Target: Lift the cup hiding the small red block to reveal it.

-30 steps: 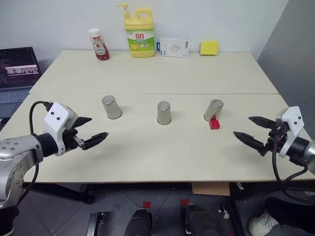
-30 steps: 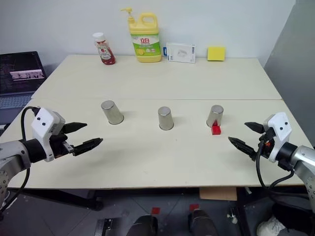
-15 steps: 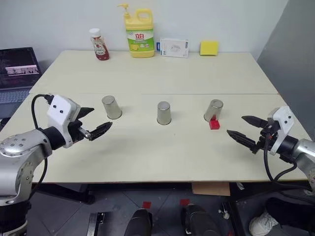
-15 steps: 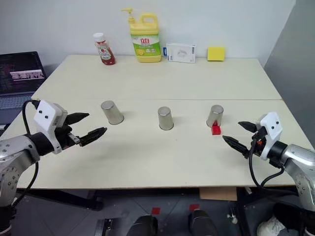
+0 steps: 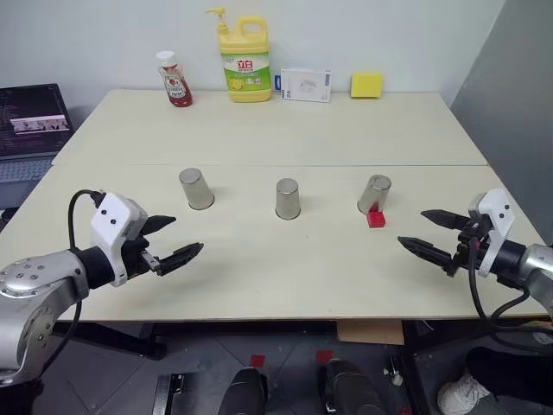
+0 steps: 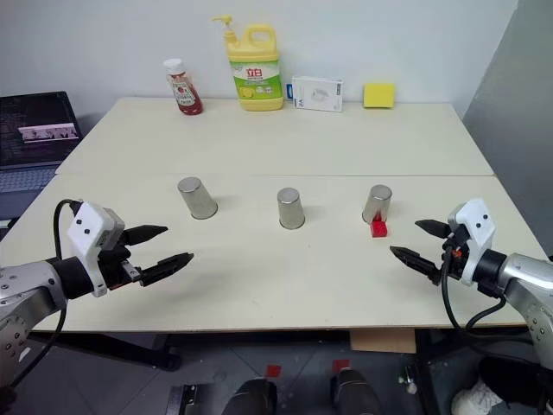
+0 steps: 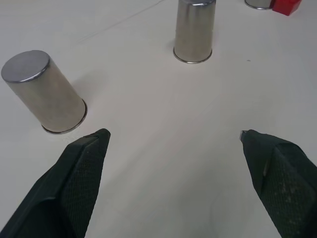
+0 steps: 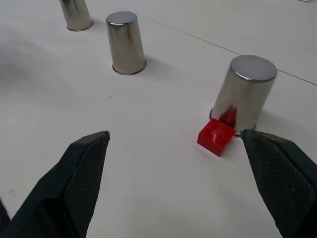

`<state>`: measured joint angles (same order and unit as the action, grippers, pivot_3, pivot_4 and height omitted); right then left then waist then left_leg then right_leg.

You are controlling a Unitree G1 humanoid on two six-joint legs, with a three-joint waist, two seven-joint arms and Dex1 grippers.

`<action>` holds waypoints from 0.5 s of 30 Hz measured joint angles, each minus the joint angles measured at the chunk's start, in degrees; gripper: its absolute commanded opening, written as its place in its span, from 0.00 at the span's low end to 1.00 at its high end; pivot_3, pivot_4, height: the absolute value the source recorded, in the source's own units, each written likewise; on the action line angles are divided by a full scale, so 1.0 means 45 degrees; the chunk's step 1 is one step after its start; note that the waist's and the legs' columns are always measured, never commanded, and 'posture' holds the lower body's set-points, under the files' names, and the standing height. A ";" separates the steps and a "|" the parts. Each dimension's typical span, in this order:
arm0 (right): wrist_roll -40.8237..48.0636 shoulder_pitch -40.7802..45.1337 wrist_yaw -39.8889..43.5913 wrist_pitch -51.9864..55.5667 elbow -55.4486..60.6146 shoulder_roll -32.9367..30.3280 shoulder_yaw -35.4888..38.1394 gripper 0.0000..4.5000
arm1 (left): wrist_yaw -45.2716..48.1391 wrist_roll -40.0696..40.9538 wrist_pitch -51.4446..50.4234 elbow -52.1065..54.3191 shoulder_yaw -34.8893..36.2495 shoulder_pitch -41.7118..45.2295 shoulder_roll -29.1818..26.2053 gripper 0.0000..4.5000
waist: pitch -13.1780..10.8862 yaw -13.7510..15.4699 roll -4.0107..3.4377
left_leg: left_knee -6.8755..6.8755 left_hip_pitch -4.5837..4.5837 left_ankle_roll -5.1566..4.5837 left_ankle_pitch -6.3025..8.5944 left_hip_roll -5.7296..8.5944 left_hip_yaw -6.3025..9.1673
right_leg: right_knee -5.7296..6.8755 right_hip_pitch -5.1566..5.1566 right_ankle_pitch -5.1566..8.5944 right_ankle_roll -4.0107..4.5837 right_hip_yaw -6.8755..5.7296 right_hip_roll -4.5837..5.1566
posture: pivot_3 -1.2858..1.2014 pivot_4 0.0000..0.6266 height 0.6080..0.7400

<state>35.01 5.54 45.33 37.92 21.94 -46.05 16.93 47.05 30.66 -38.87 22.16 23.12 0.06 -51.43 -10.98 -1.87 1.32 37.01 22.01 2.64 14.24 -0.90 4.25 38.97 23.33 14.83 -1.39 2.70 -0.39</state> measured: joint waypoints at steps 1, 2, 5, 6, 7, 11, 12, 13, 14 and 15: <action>0.0022 -0.0002 -0.0182 0.0036 0.0083 0.0137 0.0001 1.00 | -0.0003 -0.0086 0.0148 -0.0132 0.0070 0.0007 -0.0010 1.00 | 0.0000 0.0001 0.0000 | 0.0000 0.0001 0.0000 0.0000 0.0001 -0.0001 | 0.0000 0.0000 0.0000 0.0000 0.0001 0.0000 | 0.52 0.24 1.00; 0.0042 -0.0005 -0.0300 0.0057 0.0126 0.0210 0.0001 1.00 | 0.0009 -0.0114 0.0206 -0.0220 0.0107 0.0026 -0.0020 1.00 | 0.0000 0.0003 0.0000 | 0.0000 0.0002 0.0000 0.0000 0.0001 -0.0001 | -0.0001 0.0000 0.0000 0.0000 0.0001 0.0001 | 0.52 0.24 1.00; 0.0075 -0.0043 -0.0429 0.0138 0.0412 0.0246 0.0009 1.00 | 0.0144 -0.0194 0.0461 -0.0583 0.0024 0.0283 -0.0028 1.00 | 0.0000 0.0008 0.0000 | 0.0000 0.0002 0.0000 0.0000 0.0003 0.0000 | -0.0002 0.0000 0.0001 0.0000 -0.0002 0.0003 | 0.52 0.24 1.00; 0.0098 -0.0071 -0.0434 0.0140 0.0526 0.0246 0.0020 1.00 | 0.0184 -0.0282 0.0540 -0.0685 -0.0120 0.0504 -0.0027 1.00 | 0.0000 0.0009 0.0000 | 0.0000 0.0003 0.0000 0.0000 0.0004 -0.0001 | -0.0003 0.0000 0.0001 -0.0001 -0.0002 0.0002 | 0.52 0.24 1.00; 0.0122 -0.0068 -0.0436 0.0140 0.0556 0.0246 0.0023 1.00 | 0.0193 -0.0338 0.0643 -0.0786 -0.0278 0.0755 -0.0027 1.00 | 0.0000 0.0009 0.0000 | 0.0000 0.0004 0.0000 0.0000 0.0004 0.0000 | -0.0005 -0.0001 0.0000 -0.0001 -0.0003 0.0002 | 0.52 0.24 1.00; 0.0172 -0.0142 -0.0480 0.0157 0.0616 0.0245 0.0153 1.00 | 0.0300 -0.0454 0.0932 -0.1053 -0.0506 0.0971 -0.0027 1.00 | 0.0000 0.0008 0.0000 | -0.0004 0.0003 0.0000 0.0000 0.0003 -0.0003 | -0.0007 -0.0001 0.0001 -0.0001 0.0000 0.0003 | 0.52 0.24 1.00; 0.0171 -0.0197 -0.0486 0.0146 0.0627 0.0246 0.0200 1.00 | 0.0332 -0.0516 0.0979 -0.1086 -0.0627 0.0963 -0.0026 1.00 | 0.0000 0.0007 0.0000 | -0.0006 0.0003 0.0000 0.0000 0.0002 -0.0003 | -0.0007 -0.0001 0.0001 0.0000 0.0000 0.0003 | 0.52 0.24 1.00; 0.0170 -0.0324 -0.0551 0.0138 0.0665 0.0248 0.0260 1.00 | 0.0427 -0.0587 0.1017 -0.1134 -0.0766 0.0960 -0.0026 1.00 | 0.0000 0.0008 0.0000 | -0.0008 0.0003 0.0000 0.0000 0.0000 -0.0003 | -0.0007 0.0000 0.0002 0.0001 -0.0003 0.0002 | 0.52 0.24 1.00; 0.0174 -0.0401 -0.0630 0.0140 0.0698 0.0271 0.0283 1.00 | 0.0506 -0.0609 0.1022 -0.1207 -0.0894 0.0999 -0.0027 1.00 | 0.0000 0.0008 0.0000 | -0.0008 0.0003 0.0000 0.0001 0.0001 -0.0002 | -0.0007 0.0000 0.0003 0.0002 -0.0002 0.0002 | 0.52 0.24 1.00; 0.0186 -0.0410 -0.0685 0.0143 0.0709 0.0317 0.0299 1.00 | 0.0545 -0.0633 0.1030 -0.1394 -0.1042 0.1181 -0.0027 1.00 | 0.0000 0.0010 0.0000 | -0.0007 0.0003 0.0000 0.0000 0.0001 -0.0002 | -0.0007 0.0000 0.0002 0.0001 -0.0004 0.0002 | 0.52 0.24 1.00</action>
<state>35.84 3.70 42.25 38.56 25.13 -44.62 18.28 49.50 27.81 -34.24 15.89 18.43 5.38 -51.55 -10.98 -1.83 1.32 36.98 22.02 2.64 14.24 -0.90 4.24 38.94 23.33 14.85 -1.38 2.68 -0.38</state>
